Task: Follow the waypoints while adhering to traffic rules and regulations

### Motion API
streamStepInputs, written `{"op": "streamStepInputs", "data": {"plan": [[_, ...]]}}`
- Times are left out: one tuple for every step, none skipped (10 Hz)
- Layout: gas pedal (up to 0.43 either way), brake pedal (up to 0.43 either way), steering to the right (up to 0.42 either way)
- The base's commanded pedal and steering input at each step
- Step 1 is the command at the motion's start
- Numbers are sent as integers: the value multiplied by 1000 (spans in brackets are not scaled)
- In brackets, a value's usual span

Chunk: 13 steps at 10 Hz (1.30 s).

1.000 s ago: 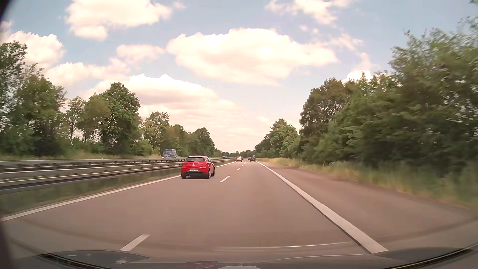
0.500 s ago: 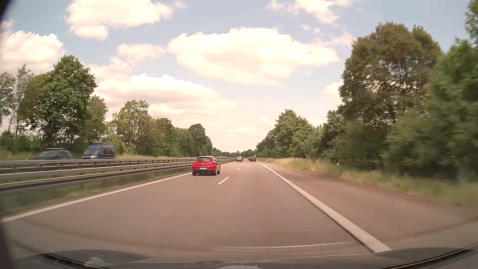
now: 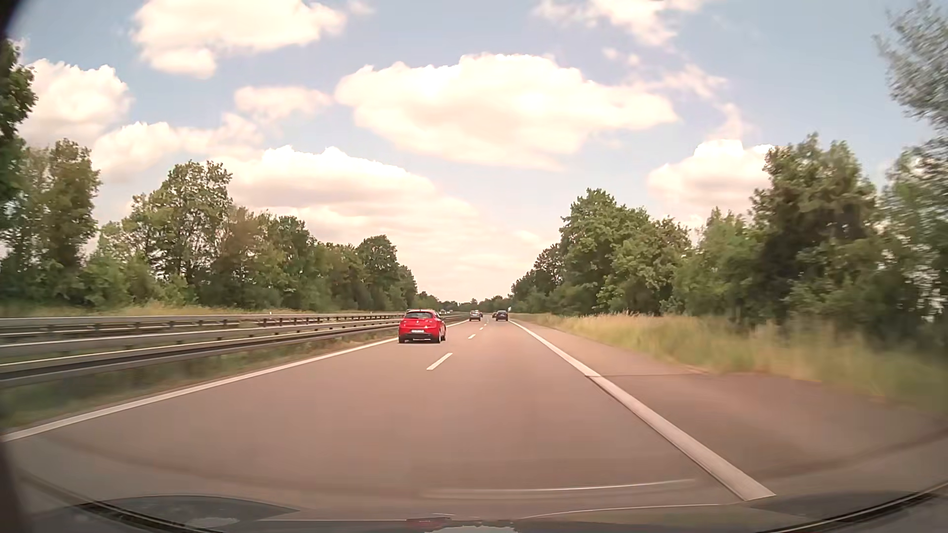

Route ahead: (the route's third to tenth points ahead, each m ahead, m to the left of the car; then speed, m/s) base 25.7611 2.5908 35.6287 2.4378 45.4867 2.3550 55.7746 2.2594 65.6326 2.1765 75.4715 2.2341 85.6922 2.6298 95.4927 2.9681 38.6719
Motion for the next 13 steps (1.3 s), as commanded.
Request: {"op": "streamStepInputs", "data": {"plan": [[421, 12, -3], [421, 12, -2], [421, 12, -2], [421, 12, -3], [421, 12, -2], [421, 12, -3], [421, 12, -2], [421, 12, -3], [421, 12, -2], [421, 12, -3], [421, 12, -2], [421, 12, -2], [421, 12, -3]]}}
